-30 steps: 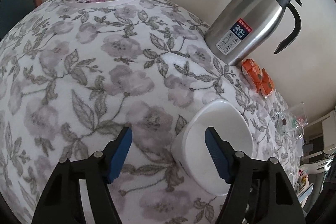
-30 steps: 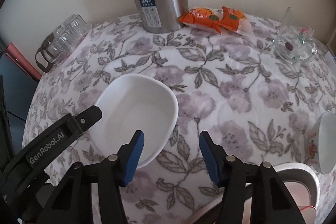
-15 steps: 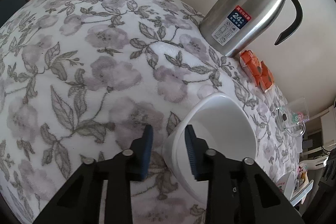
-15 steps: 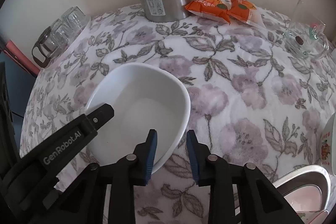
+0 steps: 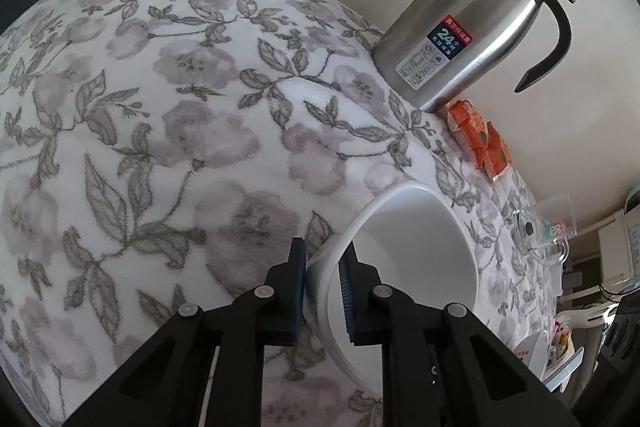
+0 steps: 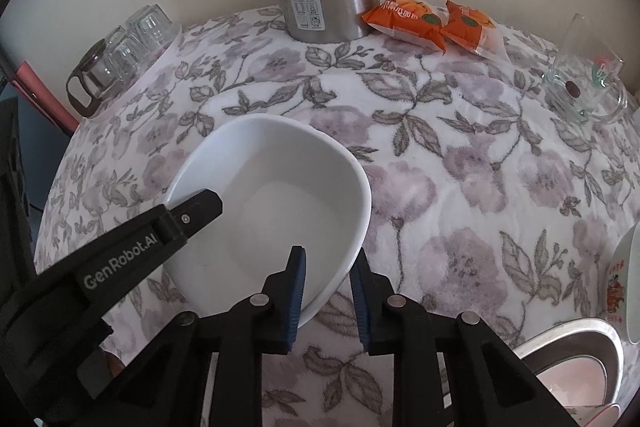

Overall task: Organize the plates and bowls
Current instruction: 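Lift the square bowl with both tools and carry it over the tray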

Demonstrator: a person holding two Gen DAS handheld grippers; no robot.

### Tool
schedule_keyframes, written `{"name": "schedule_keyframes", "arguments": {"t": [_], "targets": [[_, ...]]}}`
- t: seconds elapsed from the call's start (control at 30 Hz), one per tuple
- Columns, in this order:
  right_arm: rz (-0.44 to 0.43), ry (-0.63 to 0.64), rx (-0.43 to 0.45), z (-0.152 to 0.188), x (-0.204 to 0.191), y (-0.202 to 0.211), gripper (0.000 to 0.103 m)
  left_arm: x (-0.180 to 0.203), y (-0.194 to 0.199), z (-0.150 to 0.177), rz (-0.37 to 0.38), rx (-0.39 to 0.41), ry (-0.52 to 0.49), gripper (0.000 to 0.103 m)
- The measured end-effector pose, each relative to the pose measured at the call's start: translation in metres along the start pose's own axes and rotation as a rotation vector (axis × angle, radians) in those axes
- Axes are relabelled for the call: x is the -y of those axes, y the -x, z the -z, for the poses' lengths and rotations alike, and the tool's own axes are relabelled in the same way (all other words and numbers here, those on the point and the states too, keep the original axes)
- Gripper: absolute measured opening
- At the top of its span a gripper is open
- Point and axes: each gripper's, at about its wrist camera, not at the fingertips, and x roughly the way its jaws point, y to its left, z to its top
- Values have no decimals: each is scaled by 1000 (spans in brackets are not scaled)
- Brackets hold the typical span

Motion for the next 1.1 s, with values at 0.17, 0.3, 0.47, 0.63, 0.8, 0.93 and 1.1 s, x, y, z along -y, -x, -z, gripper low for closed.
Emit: {"name": "schedule_keyframes", "arguments": {"t": [0.17,0.3,0.47,0.63,0.8,0.93,1.1], "targets": [[-3,-2,12,1,3,8,21,6,8,-1,-6,5,-38,16],[-11,-15,34,1,6,21,21,15,20,-1,-1,19,-66,16],[-20,-23,67,4,11,41,21,23,39,1,47,37,-75,16],[-30,-32,98,9,17,65,21,36,59,6,70,51,-86,16],[-46,-51,126,16,28,90,21,50,81,13,100,72,-116,16],[-55,-60,153,22,36,111,21,62,98,22,113,87,-142,16],[-61,-67,181,33,46,136,21,75,118,38,129,107,-171,16]]}}
